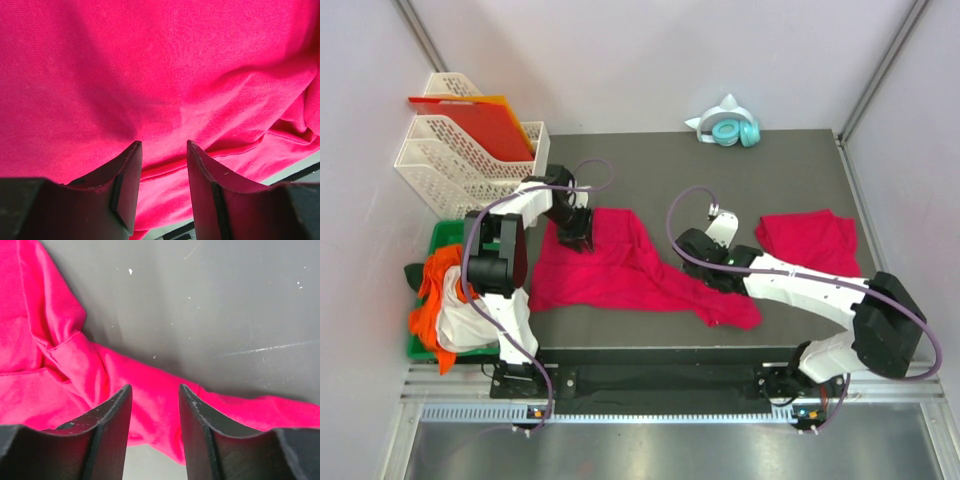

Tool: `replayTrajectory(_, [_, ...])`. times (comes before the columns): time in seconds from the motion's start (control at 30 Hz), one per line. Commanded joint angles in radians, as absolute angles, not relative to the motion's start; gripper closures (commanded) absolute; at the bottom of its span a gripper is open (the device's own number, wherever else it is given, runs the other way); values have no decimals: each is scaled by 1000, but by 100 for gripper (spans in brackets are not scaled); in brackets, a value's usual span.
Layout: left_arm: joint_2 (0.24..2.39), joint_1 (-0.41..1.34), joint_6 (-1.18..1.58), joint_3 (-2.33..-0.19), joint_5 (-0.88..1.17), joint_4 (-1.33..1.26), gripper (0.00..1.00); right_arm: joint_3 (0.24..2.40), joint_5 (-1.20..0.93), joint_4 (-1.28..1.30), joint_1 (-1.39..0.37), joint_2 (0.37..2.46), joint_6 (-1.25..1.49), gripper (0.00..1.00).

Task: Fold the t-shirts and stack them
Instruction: Fold the flattened tshirt in 1/3 of the way

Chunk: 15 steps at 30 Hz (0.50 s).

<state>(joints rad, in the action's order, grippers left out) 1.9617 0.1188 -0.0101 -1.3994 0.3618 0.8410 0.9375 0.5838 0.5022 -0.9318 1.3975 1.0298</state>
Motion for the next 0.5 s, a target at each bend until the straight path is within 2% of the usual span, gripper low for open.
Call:
replayTrajectory(0.0, [1953, 121, -11, -1420, 373, 827, 54, 908, 552, 494, -902, 1376, 1069, 59])
replayTrajectory(0.47, [1971, 124, -5, -1422, 379, 822, 55, 716, 466, 336, -902, 1272, 1140, 60])
